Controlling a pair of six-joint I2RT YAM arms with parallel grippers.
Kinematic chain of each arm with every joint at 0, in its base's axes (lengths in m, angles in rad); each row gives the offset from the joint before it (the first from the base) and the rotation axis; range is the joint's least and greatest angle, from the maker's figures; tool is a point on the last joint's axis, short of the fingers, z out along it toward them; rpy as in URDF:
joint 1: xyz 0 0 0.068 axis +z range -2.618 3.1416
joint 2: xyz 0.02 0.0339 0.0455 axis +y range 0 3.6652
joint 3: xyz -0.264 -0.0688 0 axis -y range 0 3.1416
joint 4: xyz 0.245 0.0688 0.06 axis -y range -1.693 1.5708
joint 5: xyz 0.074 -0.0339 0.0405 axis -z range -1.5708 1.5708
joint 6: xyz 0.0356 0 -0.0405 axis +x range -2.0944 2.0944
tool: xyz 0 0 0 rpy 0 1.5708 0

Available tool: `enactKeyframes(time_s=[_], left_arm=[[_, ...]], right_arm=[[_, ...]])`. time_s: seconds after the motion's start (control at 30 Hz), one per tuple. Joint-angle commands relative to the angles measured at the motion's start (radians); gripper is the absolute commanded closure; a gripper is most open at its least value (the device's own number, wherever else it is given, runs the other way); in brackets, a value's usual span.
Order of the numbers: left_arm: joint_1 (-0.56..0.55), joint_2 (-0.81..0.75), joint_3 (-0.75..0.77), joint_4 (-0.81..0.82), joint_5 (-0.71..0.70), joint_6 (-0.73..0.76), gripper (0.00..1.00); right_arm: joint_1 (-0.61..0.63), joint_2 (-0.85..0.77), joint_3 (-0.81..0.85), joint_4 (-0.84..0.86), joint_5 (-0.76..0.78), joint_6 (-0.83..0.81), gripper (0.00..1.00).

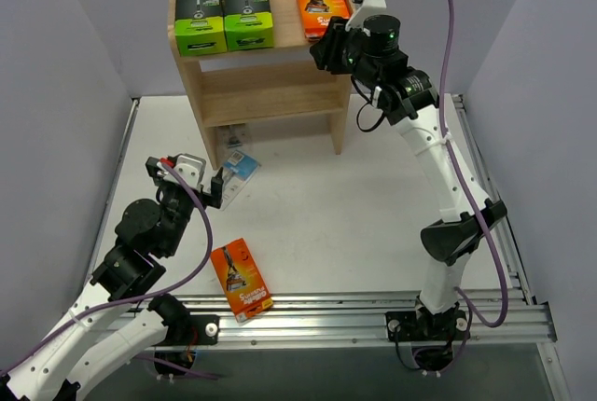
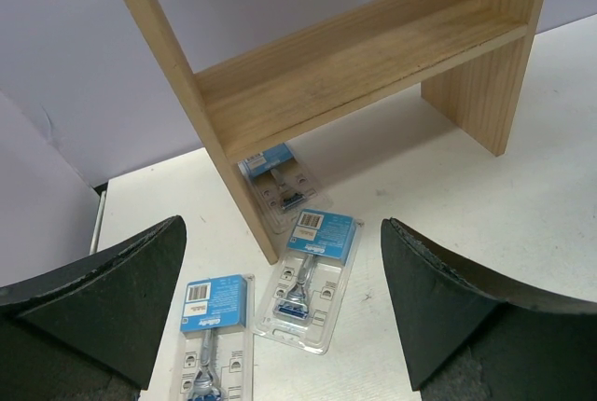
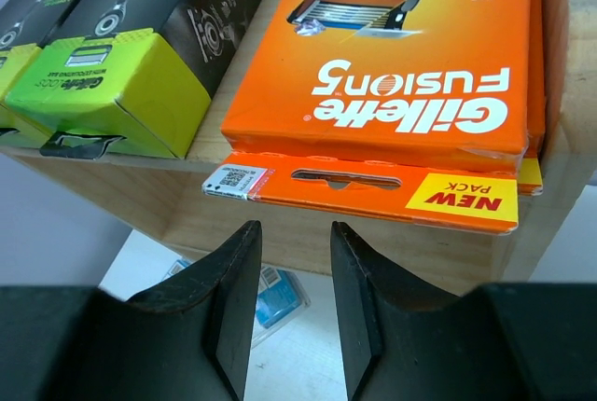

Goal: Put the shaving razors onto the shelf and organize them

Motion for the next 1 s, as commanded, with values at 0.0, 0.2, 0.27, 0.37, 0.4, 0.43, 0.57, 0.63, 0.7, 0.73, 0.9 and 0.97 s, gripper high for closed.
enactKeyframes(time_s=[0.0,0.2,0.27,0.37,0.4,0.43,0.57,0.63,0.7,0.73,0.9,0.97], left_arm=[[-0.008,-0.006,0.003,0.042,0.004,-0.014,0.06],[-0.020,-0.011,0.000,0.043,0.009,-0.009,0.06],[-0.023,-0.011,0.001,0.043,0.007,-0.007,0.06],[-0.030,-0.010,0.000,0.040,0.006,-0.007,0.06],[-0.031,-0.010,0.000,0.039,0.006,-0.007,0.06],[-0.034,-0.010,0.001,0.040,0.006,-0.006,0.06],[-0.039,-0.010,0.001,0.039,0.004,-0.004,0.06],[-0.039,-0.010,0.003,0.037,0.004,-0.004,0.06],[-0.040,-0.011,0.001,0.036,0.004,-0.004,0.06],[-0.040,-0.010,0.001,0.036,0.004,-0.004,0.06],[-0.043,-0.010,0.003,0.033,0.004,-0.004,0.06],[-0.043,-0.013,0.003,0.033,0.004,-0.004,0.06]], right_arm=[[0.007,-0.036,0.019,0.066,-0.011,0.006,0.68],[-0.013,0.013,0.071,0.093,0.007,0.026,0.69],[-0.022,0.032,0.093,0.093,0.015,0.042,0.69],[-0.045,0.055,0.114,0.110,0.002,0.063,0.69],[-0.050,0.067,0.117,0.119,-0.010,0.066,0.69],[-0.059,0.070,0.123,0.124,-0.014,0.072,0.69],[-0.068,0.087,0.137,0.125,-0.019,0.082,0.69],[-0.071,0.089,0.136,0.125,-0.021,0.085,0.69],[-0.073,0.089,0.134,0.127,-0.022,0.088,0.68],[-0.074,0.089,0.134,0.129,-0.022,0.088,0.68],[-0.076,0.073,0.126,0.132,-0.037,0.094,0.68],[-0.076,0.056,0.108,0.136,-0.042,0.095,0.68]])
